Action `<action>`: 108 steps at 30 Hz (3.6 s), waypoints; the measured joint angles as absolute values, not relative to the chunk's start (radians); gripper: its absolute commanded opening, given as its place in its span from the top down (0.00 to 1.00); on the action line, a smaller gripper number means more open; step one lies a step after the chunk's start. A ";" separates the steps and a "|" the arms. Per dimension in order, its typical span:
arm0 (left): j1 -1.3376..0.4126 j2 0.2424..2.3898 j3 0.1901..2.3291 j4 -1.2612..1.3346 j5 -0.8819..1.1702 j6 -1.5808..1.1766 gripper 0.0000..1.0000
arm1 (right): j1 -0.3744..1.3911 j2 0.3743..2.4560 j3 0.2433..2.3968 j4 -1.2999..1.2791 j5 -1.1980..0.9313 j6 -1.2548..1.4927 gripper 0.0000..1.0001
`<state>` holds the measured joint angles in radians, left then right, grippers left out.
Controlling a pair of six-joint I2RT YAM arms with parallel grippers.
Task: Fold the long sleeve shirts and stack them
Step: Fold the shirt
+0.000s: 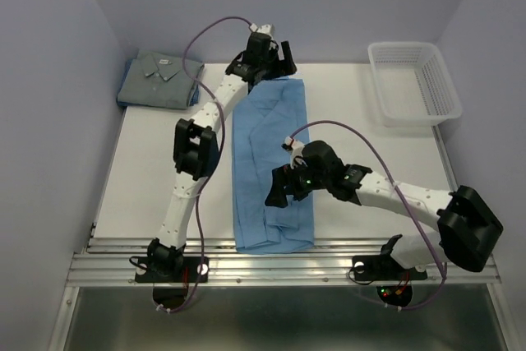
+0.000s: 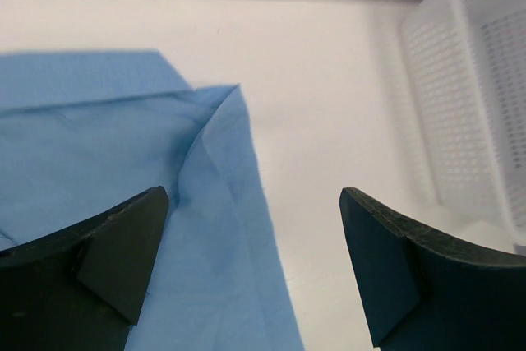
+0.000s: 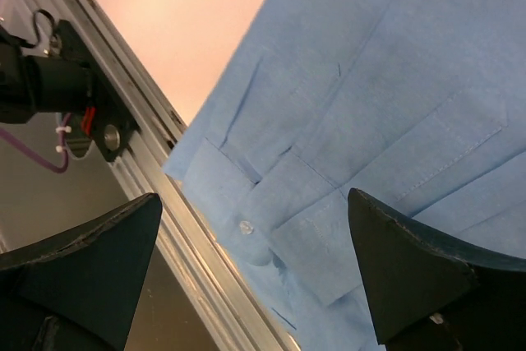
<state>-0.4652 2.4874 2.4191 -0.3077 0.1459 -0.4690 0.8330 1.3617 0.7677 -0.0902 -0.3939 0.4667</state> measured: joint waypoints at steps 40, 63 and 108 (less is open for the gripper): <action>-0.640 0.713 0.334 -0.575 0.410 -1.042 0.08 | 0.798 1.000 0.404 -0.440 -0.437 0.895 0.00; -0.646 0.988 0.289 -0.290 0.475 -0.994 1.00 | 0.796 1.253 0.477 -0.321 -0.479 0.820 0.64; -0.247 1.696 1.298 -0.226 0.425 -0.642 1.00 | 0.432 1.811 1.439 -0.296 -0.164 0.485 0.99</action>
